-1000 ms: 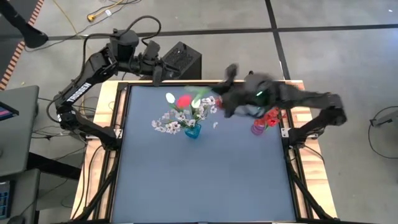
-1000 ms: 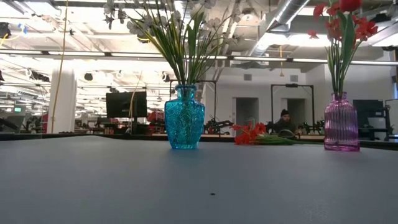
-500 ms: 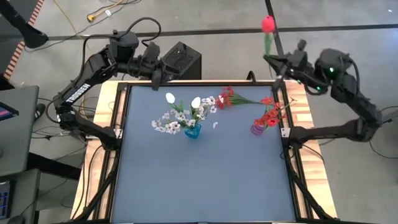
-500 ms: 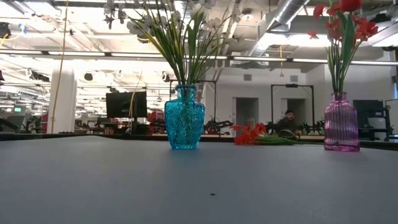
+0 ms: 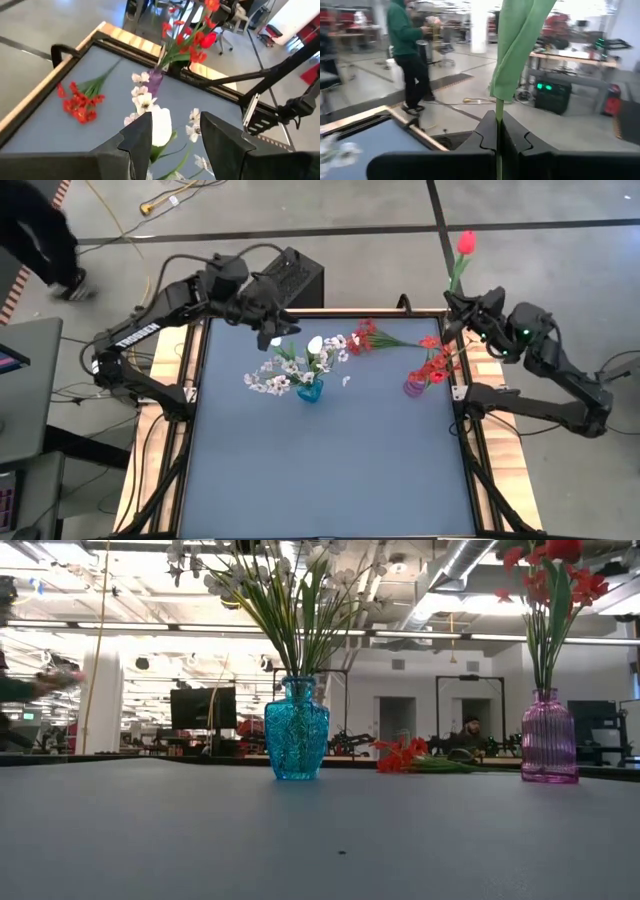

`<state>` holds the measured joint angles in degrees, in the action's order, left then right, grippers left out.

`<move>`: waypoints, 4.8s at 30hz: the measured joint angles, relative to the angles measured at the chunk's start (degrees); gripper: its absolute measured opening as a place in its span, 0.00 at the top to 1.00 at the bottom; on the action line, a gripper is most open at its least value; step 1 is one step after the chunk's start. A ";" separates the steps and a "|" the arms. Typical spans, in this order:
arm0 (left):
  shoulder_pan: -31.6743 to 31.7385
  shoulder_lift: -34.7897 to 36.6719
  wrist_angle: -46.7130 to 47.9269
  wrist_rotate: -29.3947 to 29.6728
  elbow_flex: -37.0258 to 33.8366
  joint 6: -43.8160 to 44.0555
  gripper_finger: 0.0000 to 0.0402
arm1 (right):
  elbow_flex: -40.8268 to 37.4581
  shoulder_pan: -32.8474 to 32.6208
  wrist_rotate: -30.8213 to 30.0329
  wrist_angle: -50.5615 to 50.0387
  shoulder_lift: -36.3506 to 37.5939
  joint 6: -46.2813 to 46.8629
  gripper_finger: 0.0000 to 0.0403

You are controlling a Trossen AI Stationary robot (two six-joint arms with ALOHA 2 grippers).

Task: Sort flowers into vase by color
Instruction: Put the red flower into the violet vase, then put the red flowers into the violet vase

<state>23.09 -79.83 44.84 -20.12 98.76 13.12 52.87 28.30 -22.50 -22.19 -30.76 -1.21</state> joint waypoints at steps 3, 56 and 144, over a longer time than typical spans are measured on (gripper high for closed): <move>-0.68 0.00 -2.43 -0.03 -3.49 1.45 0.62 | -3.53 0.01 -1.71 1.32 0.92 1.52 0.93; -5.50 9.06 -5.31 4.53 -8.88 11.98 0.62 | -20.29 -10.02 -7.76 1.51 14.21 20.90 0.93; -5.55 9.01 -6.02 3.98 -8.88 4.90 0.62 | 22.10 10.86 7.10 -28.13 -22.69 26.70 0.55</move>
<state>17.54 -70.83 38.82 -16.14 89.89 18.02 74.97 39.16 -15.40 -50.32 -53.46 25.49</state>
